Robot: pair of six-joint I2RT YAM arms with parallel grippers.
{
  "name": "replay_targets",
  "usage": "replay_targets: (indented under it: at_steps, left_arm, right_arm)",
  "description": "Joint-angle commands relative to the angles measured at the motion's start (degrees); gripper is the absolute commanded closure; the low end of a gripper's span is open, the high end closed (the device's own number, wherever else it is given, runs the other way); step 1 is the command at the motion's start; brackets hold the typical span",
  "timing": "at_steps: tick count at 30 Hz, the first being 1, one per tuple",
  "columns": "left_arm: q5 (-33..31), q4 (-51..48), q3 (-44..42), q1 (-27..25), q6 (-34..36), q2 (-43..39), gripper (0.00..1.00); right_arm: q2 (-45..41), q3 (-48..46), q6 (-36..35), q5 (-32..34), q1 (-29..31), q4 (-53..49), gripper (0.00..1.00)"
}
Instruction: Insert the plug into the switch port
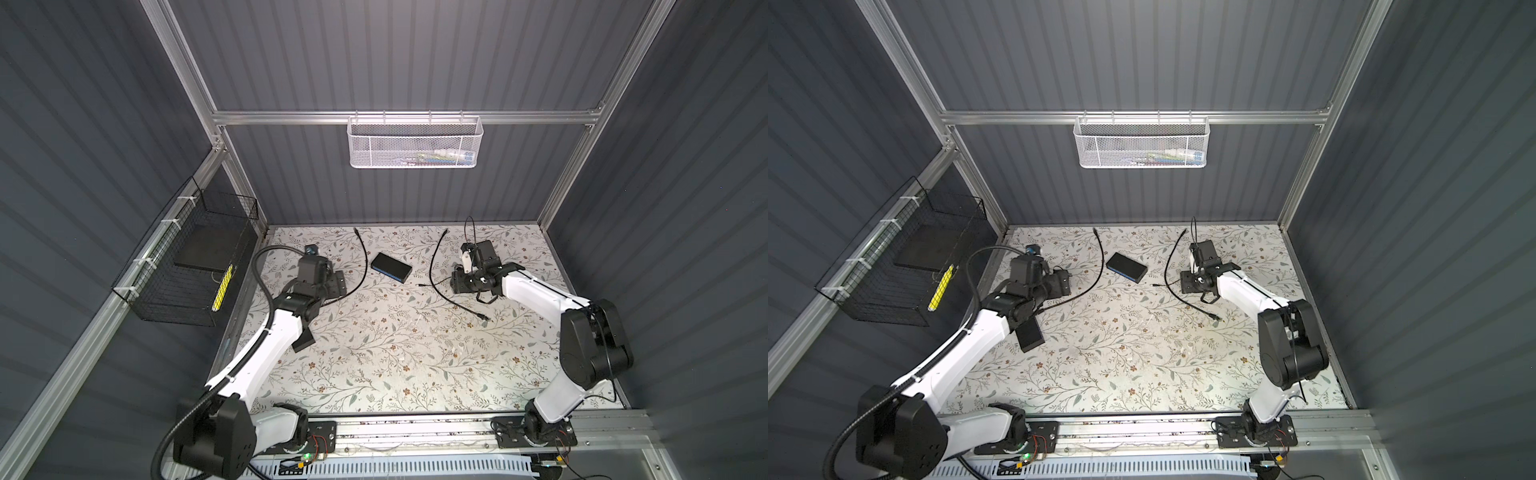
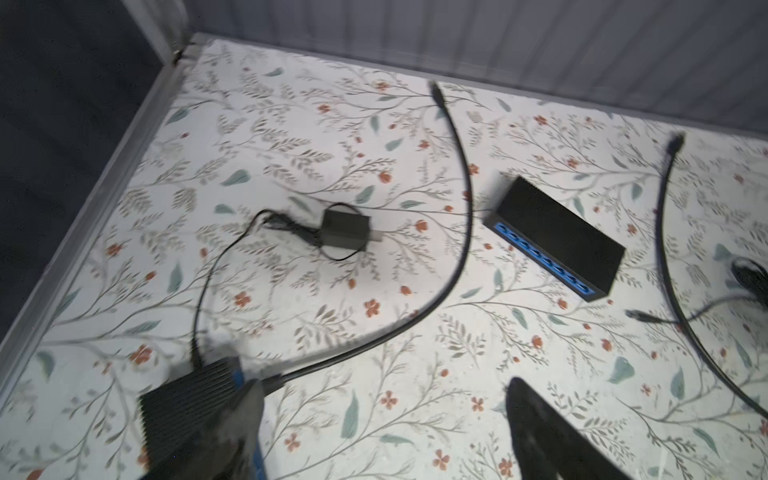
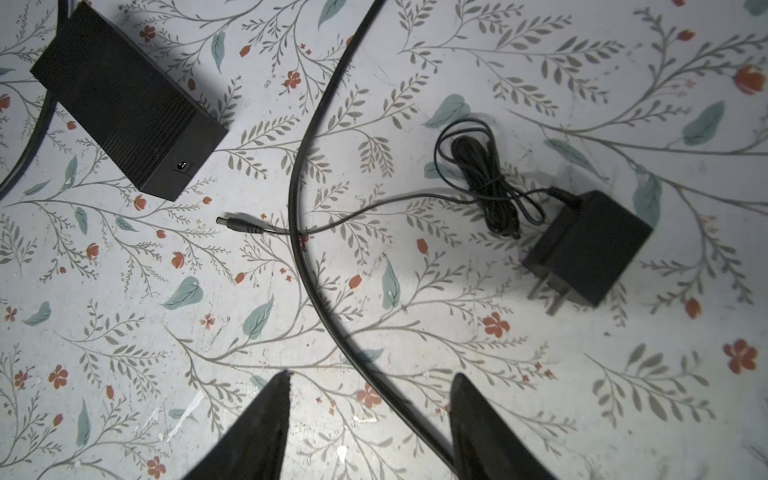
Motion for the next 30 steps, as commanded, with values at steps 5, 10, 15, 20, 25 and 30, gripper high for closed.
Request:
replay_targets:
  at_steps: [5, 10, 15, 20, 25, 30]
  left_arm:
    - [2.9, 6.9, 5.5, -4.5, 9.9, 12.9, 0.11]
    - [9.9, 10.9, 7.2, -4.3, 10.2, 17.2, 0.12]
    - [14.1, 10.3, 9.1, -4.0, 10.4, 19.7, 0.12]
    - [15.6, 11.3, 7.7, -3.7, 10.3, 18.5, 0.12]
    - [16.2, 10.3, 5.9, -2.6, 11.0, 16.6, 0.13]
    - [16.7, 9.5, 3.6, -0.7, 11.5, 14.5, 0.13]
  right_arm:
    - [7.0, 9.3, -17.7, -5.4, 6.4, -6.5, 0.42]
    - [13.2, 14.5, -25.4, -4.6, 7.3, -6.9, 0.44]
    - [20.3, 22.0, -29.8, -3.4, 7.4, -10.2, 0.49]
    - [24.6, 26.7, -34.2, -3.8, 7.4, -12.0, 0.53]
    - [28.5, 32.0, -36.3, -4.0, 7.5, -16.0, 0.54]
    - [32.5, 37.0, -37.8, -1.9, 8.2, -19.8, 0.60]
